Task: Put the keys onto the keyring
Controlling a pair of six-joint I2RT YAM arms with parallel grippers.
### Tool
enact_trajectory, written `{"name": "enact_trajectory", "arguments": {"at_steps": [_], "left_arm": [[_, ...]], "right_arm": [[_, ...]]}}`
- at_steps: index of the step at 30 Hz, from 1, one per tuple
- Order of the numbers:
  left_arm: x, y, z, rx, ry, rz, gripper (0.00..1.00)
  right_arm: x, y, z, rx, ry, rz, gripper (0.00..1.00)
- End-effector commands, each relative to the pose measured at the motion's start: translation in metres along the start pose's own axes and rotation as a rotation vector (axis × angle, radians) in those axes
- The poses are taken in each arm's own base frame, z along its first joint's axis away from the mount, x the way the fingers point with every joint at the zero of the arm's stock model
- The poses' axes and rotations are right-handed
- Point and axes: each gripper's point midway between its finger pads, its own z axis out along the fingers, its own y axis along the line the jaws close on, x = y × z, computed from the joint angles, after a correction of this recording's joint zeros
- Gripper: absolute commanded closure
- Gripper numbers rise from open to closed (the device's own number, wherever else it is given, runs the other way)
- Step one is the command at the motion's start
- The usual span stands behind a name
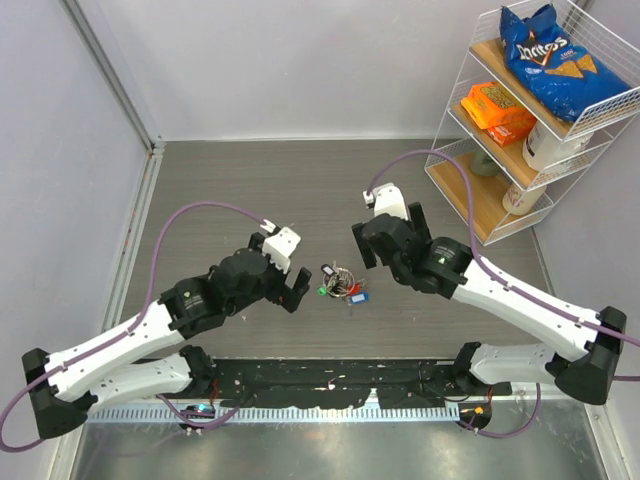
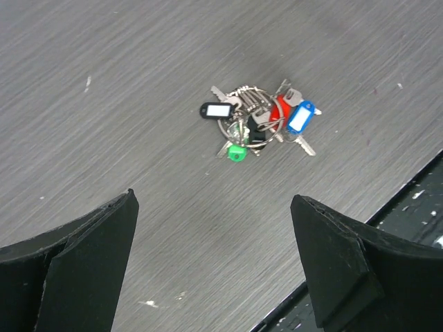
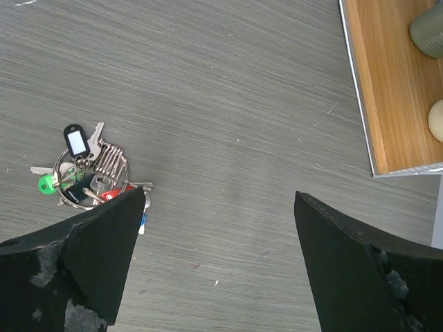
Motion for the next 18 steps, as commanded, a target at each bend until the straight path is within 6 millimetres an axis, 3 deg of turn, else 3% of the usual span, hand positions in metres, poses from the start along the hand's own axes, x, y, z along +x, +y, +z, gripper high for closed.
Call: {"name": "enact_trajectory", "arguments": {"at_steps": [1, 9, 18], "left_arm": [[-0.017, -0.021, 0.013, 0.084, -0.054, -0.067, 0.00], [-0.015, -0.026, 0.039, 0.054, -0.010, -0.125, 0.01], [-0.002, -0.037, 0.079, 0.031, 0.093, -0.134, 0.05]], "right_arm": [[-0.007, -0.004, -0.009, -0.022, -0.061, 0.090, 0.05], [0.039, 0.010, -0.005, -0.119, 0.001, 0.110, 0.05], [0.062, 0.019, -0.006, -0.176, 0.039, 0.132, 0.04]]}}
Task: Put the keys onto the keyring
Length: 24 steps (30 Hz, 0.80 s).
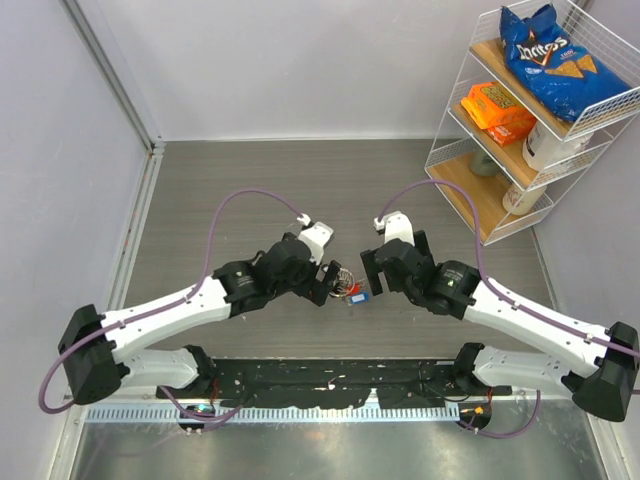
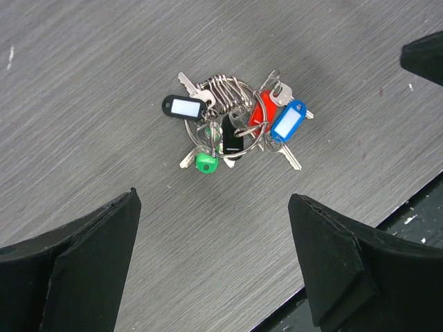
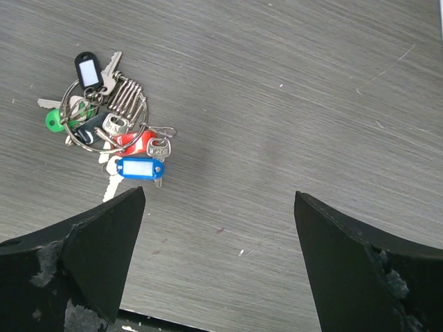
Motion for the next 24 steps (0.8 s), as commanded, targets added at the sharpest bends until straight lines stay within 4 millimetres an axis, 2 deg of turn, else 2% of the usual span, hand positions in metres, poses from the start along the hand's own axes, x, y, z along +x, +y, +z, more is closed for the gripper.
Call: {"name": "enact_trajectory", "arguments": {"at_steps": [1, 8, 13, 17, 24], "left_arm": [[-0.023, -0.012, 0.015, 0.026, -0.056, -0.043, 0.06], [-0.016, -0.031, 0.055, 0.090, -0.008, 0.007, 0.32], [-0.007, -0.036, 0.084, 0.091, 0.052, 0.035, 0.51], [-0.001, -0.042, 0.098, 0.108, 0.090, 0.037, 0.56], [0.005, -0.025, 0.111, 0.007, 0.108, 0.052, 0.57]], "right_arm": [[-0.008, 0.009, -0.005, -0.057, -0.045, 0.079, 0.04], [0.005, 0.013, -0.008, -0.108, -0.024, 0.103, 0.04], [0.012, 0.014, -0.011, -0.127, -0.016, 0.119, 0.04], [0.014, 0.009, -0.015, -0.123, -0.023, 0.126, 0.04], [0.016, 0.008, -0.020, -0.145, -0.036, 0.136, 0.04]]}}
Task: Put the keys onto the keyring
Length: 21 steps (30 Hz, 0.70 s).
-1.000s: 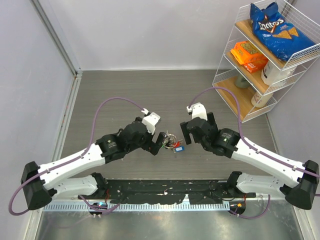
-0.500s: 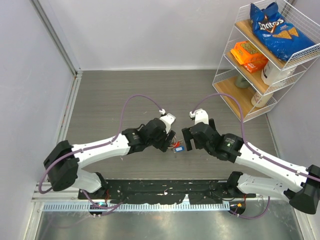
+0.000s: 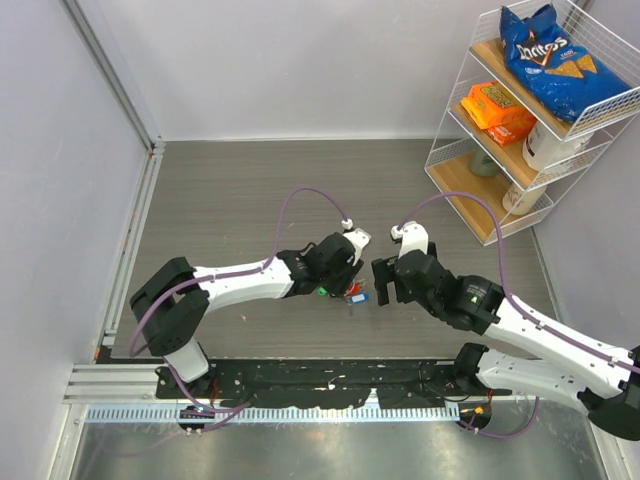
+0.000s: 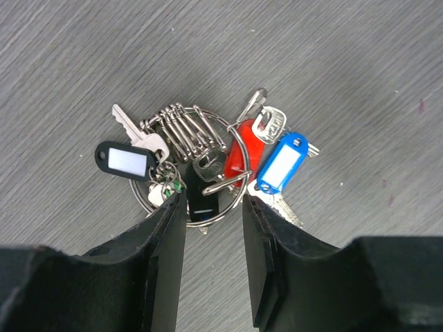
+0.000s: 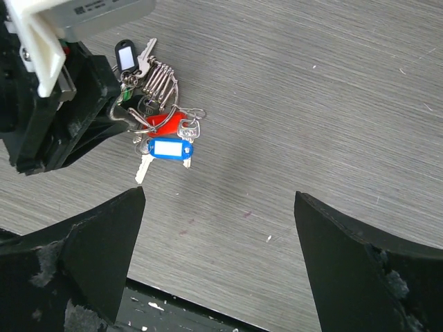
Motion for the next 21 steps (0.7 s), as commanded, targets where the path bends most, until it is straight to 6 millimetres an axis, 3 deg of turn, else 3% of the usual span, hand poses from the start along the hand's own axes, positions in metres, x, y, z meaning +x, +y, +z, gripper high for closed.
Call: {"name": "enact_trajectory", "arguments": {"at_steps": [1, 4, 7, 13, 21], "left_arm": [[-0.030, 0.009, 0.000, -0.051, -0.083, -0.005, 0.56], [-0.032, 0.018, -0.001, -0.076, -0.088, -0.015, 0.51], [-0.029, 0.029, 0.000, -0.101, -0.074, -0.021, 0.39], [-0.018, 0.040, 0.009, -0.085, -0.036, -0.045, 0.38], [-0.007, 0.030, 0.020, -0.029, 0.003, -0.061, 0.44]], "right_arm": [[-0.002, 0.003, -0.004, -0.026, -0.015, 0.032, 0.04], [0.001, 0.007, -0.001, -0.045, -0.010, 0.028, 0.04], [0.004, 0.011, 0.002, -0.062, -0.003, 0.030, 0.04], [0.003, 0.014, 0.006, -0.063, 0.006, 0.014, 0.04], [0.002, 0.016, 0.007, -0.067, 0.003, 0.004, 0.05]]}}
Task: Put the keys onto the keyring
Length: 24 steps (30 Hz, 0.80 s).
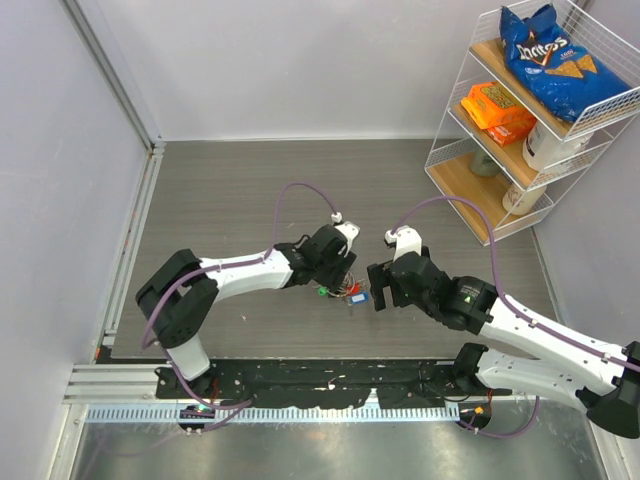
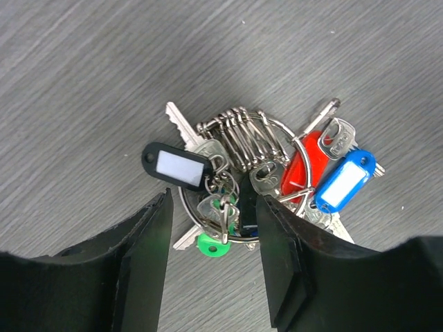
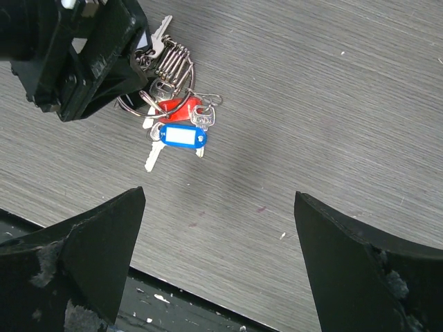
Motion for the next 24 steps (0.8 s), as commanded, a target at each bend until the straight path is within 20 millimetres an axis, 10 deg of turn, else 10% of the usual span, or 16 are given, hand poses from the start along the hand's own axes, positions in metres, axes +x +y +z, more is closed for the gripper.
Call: {"name": "enact_trajectory", "arguments": {"at_steps": [1, 16, 19, 24], "left_arm": [[-0.013, -0.014, 0.003, 0.067, -0.035, -0.012, 0.45], [0.008, -0.014, 0.013, 0.077, 0.017, -0.005, 0.75], [0.004, -0.008, 0.011, 0.043, 0.006, 0.002, 1.00], [-0.019, -0.006, -0.010, 0.036, -0.060, 0.012, 1.00]], "right_arm": [[-0.013, 0.005, 0.001, -0.013, -0.038, 0.006, 0.04], [-0.010, 0.006, 0.000, -0.022, -0.032, 0.022, 0.05], [-0.009, 0.005, -0.001, -0.020, -0.031, 0.028, 0.04], [-0.010, 0.005, -0.004, -0.024, -0.039, 0.037, 0.04]]}}
